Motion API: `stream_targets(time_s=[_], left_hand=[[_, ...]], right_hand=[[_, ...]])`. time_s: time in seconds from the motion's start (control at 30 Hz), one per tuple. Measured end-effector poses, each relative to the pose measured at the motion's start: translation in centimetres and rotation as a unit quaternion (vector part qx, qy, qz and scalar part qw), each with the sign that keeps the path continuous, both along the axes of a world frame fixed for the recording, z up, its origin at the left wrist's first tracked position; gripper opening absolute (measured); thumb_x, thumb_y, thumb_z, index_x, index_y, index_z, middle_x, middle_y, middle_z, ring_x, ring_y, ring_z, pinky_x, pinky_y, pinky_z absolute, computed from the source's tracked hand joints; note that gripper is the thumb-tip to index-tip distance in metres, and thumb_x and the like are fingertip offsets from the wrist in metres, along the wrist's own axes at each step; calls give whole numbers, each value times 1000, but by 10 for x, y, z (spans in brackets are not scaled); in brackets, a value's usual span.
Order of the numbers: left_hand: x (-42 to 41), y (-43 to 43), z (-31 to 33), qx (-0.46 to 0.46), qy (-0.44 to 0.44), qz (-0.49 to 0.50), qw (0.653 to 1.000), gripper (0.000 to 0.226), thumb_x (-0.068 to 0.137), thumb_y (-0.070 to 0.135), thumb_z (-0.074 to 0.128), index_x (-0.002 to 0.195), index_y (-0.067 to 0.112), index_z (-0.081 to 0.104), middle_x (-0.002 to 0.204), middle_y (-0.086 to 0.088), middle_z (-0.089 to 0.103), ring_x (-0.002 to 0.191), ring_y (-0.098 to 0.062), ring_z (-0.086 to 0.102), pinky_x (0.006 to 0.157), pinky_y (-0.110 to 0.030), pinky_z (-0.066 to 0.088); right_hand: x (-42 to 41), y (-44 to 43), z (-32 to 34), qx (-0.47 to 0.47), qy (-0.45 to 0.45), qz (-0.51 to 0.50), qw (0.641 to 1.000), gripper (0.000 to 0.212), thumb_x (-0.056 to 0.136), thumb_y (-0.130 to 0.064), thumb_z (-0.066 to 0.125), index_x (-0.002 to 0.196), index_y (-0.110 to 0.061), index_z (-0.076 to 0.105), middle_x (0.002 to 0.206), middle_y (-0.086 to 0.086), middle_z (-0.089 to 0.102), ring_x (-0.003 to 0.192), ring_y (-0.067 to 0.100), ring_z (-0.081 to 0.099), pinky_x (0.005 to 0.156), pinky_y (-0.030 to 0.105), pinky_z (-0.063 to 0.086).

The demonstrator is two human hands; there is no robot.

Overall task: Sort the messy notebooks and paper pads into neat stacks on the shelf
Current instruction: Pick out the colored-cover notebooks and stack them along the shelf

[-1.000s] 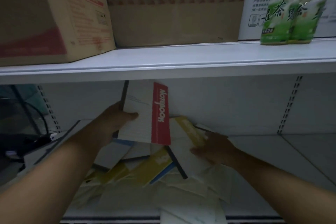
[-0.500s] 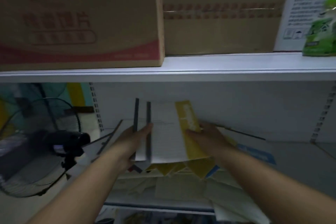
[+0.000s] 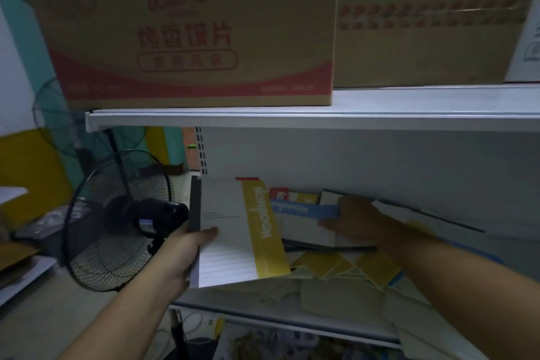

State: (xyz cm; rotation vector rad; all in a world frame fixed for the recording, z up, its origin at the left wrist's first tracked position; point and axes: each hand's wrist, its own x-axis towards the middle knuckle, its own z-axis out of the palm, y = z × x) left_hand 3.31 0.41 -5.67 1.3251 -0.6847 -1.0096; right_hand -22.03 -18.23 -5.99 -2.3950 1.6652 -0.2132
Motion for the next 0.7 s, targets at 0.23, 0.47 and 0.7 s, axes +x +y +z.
stream_targets(time_s=[0.23,0.47,0.7], left_hand=[[2,-3,-9,6,-1,-21,1000,25,88,0,57,109,15,60,99,-12,71,90,-32,67,73,-39,52],[0,6,4,5,-32,-43,999,23,88,3,58,106,17,61,95,-10,75,92,-33,68,73,-39,52],[-43,0,11,-29,-16,-3,999,24,91,4,55,114,13,57,102,-12,70,91,-31,66,68,-34,50]], right_hand=[[1,-4,12,40,-18,-33,998,64,80,-46,69,126,-7,48,126,9,54,108,21,56,71,24,45],[-19,-13,22,162,-88,-139,973,67,72,-31,81,123,2,52,93,11,58,80,23,56,62,28,46],[-55,-1,17,83,-324,-113,936,35,90,-3,53,124,5,53,116,24,59,91,28,58,67,33,49]])
